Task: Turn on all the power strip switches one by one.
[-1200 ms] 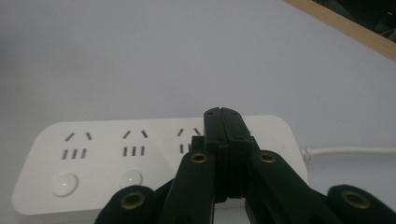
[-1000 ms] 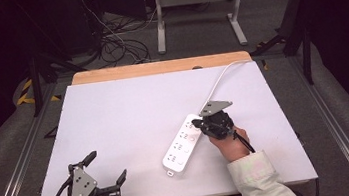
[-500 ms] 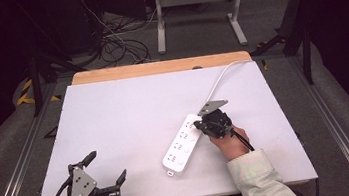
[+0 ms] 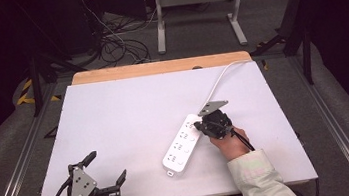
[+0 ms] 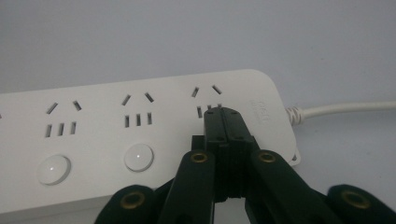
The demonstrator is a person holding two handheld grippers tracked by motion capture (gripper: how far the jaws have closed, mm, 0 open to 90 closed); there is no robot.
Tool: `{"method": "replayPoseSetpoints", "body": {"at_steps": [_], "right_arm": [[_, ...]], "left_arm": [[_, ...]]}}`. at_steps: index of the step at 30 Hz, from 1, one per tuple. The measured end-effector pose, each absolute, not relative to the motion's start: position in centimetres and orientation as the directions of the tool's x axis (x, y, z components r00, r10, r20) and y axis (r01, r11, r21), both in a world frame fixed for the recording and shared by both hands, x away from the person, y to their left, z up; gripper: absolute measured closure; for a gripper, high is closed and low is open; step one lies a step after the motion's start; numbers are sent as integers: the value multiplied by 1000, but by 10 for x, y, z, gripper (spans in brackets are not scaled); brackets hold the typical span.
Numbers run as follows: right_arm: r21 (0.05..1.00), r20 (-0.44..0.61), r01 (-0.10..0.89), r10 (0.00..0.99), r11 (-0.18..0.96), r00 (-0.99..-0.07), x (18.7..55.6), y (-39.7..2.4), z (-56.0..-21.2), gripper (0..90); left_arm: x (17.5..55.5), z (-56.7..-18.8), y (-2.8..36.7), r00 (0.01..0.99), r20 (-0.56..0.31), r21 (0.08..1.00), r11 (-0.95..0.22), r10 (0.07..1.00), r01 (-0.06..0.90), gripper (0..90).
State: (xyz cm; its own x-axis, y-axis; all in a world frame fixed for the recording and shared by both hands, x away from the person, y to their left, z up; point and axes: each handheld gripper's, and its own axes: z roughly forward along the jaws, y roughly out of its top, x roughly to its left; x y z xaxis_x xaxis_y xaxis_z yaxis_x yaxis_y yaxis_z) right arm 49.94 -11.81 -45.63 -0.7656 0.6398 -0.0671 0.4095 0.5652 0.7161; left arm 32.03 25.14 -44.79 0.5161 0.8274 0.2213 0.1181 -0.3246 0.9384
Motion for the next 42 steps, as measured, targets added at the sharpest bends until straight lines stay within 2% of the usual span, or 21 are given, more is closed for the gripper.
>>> {"method": "replayPoseSetpoints", "body": {"at_steps": [20, 24, 27, 29, 30, 33, 34, 35, 39, 42], "right_arm": [[720, -53, 411, 634, 559, -771, 498, -119, -459, 900], [796, -72, 317, 602, 515, -795, 486, -126, -442, 900], [831, -67, 288, 600, 476, -797, 480, -131, -429, 891], [838, -69, 283, 605, 466, -793, 476, -135, -426, 821], [838, -69, 283, 605, 466, -793, 476, -135, -426, 821], [855, -91, 255, 616, 451, -782, 469, -137, -419, 648], [866, -99, 238, 617, 440, -781, 464, -141, -412, 536], [866, -99, 238, 617, 440, -781, 464, -141, -412, 536], [893, -105, 199, 617, 403, -780, 453, -155, -400, 367], [910, -103, 180, 623, 374, -776, 442, -173, -396, 277]], "left_arm": [[320, -448, 251, 516, 215, 940, -319, 829, 121, 22], [321, -448, 251, 515, 216, 939, -322, 830, 125, 22], [321, -448, 251, 515, 214, 939, -320, 830, 125, 22], [321, -448, 251, 516, 205, 942, -311, 832, 127, 22], [321, -448, 251, 516, 205, 942, -311, 832, 127, 22], [320, -448, 251, 517, 207, 942, -312, 831, 124, 22], [320, -448, 252, 516, 208, 942, -313, 831, 124, 22], [320, -448, 252, 516, 207, 942, -312, 831, 124, 22], [320, -448, 252, 516, 205, 943, -310, 832, 125, 22], [321, -448, 251, 516, 205, 943, -310, 832, 125, 22]]}}
